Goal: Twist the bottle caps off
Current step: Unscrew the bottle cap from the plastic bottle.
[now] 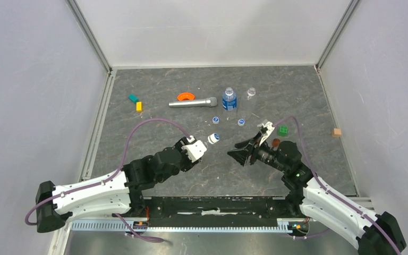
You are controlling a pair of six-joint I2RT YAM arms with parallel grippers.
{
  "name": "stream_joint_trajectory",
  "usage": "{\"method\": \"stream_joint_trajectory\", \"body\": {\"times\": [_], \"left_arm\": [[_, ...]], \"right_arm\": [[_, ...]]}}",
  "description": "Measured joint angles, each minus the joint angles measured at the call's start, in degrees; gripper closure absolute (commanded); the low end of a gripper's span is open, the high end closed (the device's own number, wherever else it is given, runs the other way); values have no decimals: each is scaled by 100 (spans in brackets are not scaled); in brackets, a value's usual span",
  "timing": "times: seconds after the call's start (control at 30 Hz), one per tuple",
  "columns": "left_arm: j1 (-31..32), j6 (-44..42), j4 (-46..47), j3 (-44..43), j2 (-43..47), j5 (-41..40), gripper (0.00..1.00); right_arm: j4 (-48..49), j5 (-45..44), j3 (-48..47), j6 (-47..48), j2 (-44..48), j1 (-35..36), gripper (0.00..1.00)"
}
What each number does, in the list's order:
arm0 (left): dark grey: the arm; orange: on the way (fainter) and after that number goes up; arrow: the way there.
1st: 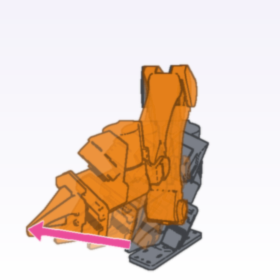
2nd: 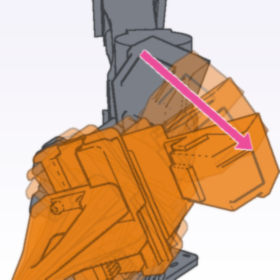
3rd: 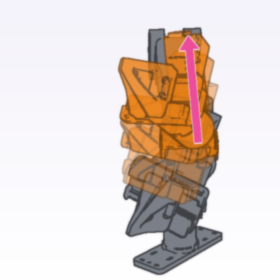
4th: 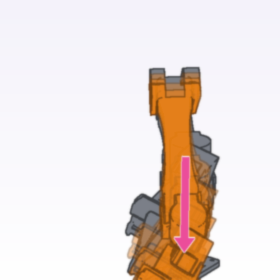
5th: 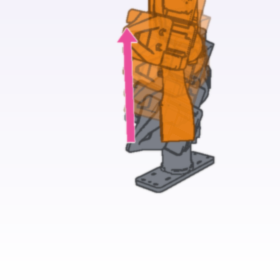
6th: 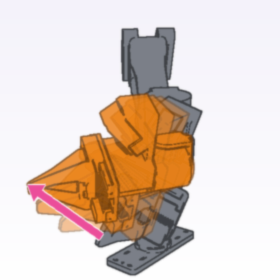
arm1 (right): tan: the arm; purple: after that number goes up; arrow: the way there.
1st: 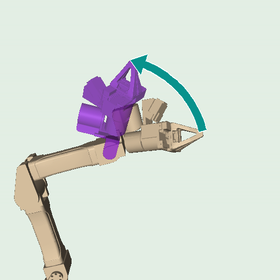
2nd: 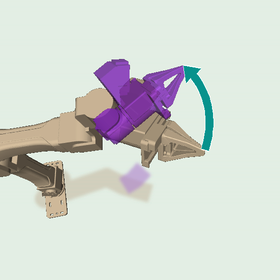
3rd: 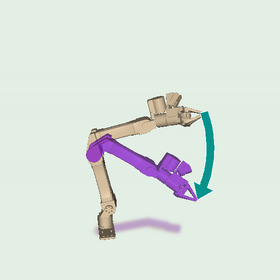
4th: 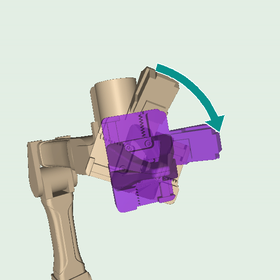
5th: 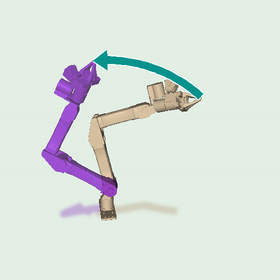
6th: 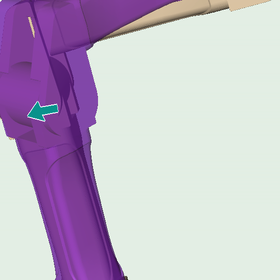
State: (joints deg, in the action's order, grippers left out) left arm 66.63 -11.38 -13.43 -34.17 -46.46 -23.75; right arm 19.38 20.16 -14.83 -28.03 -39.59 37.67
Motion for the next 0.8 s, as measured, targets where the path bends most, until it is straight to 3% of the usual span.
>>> {"method": "stream_joint_trajectory", "body": {"times": [0.43, 0.8], "left_arm": [[138, -4, -98, 7, -935, -649, 79], [809, -271, -96, -118, -1432, -1482, 80]], "right_arm": [[643, -890, -24, -2037, 595, 0, 31], [887, -337, -55, -2522, -348, 0, 34]]}}
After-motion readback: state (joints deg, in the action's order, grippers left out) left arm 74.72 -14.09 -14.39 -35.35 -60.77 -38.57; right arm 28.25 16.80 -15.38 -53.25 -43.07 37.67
